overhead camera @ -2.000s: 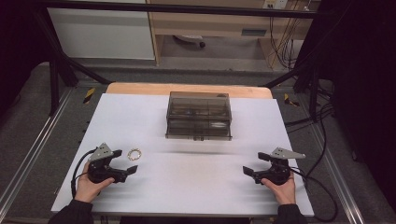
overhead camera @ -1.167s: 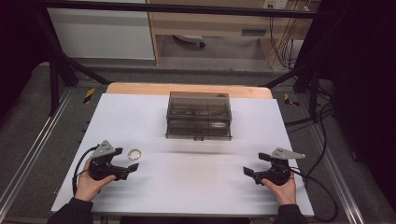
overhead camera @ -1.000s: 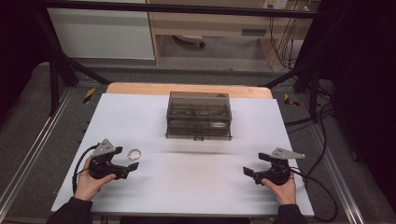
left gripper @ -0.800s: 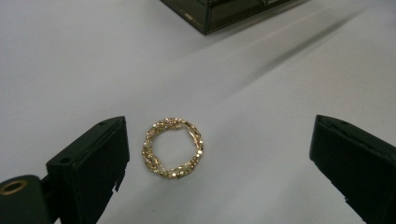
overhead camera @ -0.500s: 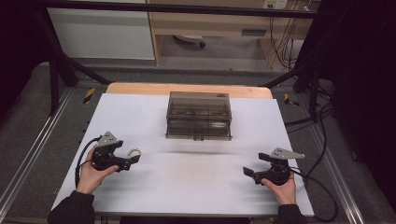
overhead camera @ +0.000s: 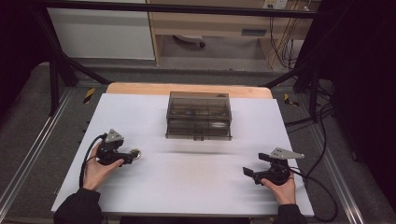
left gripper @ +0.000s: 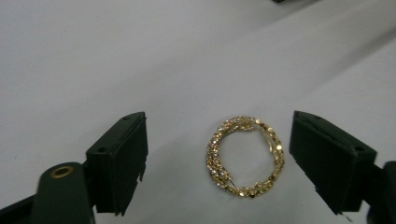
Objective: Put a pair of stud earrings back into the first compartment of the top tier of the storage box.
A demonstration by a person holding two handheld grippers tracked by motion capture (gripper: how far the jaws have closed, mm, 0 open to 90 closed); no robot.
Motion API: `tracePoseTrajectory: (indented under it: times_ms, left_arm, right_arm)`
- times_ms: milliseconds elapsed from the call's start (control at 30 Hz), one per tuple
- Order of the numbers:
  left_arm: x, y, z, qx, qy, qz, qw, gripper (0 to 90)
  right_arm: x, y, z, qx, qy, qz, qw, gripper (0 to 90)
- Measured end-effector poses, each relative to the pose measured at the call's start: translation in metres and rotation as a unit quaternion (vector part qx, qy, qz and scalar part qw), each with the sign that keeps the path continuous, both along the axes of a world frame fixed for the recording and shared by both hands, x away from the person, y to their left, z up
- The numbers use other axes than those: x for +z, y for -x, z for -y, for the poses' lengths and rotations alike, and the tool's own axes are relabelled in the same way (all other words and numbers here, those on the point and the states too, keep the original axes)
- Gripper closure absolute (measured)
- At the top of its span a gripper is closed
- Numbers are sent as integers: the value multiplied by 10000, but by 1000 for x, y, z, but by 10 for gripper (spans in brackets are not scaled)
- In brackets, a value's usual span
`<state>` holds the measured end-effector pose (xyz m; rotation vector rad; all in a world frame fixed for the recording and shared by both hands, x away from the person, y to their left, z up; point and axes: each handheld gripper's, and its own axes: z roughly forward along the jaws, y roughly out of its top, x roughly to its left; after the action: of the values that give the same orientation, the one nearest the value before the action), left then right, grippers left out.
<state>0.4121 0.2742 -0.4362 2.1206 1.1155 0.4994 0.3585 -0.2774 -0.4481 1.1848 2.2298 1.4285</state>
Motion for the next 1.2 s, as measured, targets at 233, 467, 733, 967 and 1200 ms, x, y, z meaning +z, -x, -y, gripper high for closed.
tracePoseTrajectory:
  times_ms: [233, 467, 733, 967, 1200]
  left_arm:
    - [-3, -2, 0, 92, -77, -13, 9999, 365]
    - [-5, -3, 2, 66, -164, -35, 9998, 536]
    - [-7, -4, 3, 19, -201, -108, 9997, 687]
    - [-8, -4, 3, -22, -198, -152, 9997, 783]
    - [-8, -4, 2, -26, -213, -158, 9996, 836]
  right_arm:
    - [-1, 0, -1, -1, -3, -10, 10000, 6]
    - [0, 0, 0, -1, -5, -8, 10000, 6]
    - [-1, 0, -1, 5, -1, -11, 10000, 6]
    - [0, 0, 0, 1, -6, -11, 10000, 6]
    - [0, 0, 0, 4, -4, -12, 10000, 6]
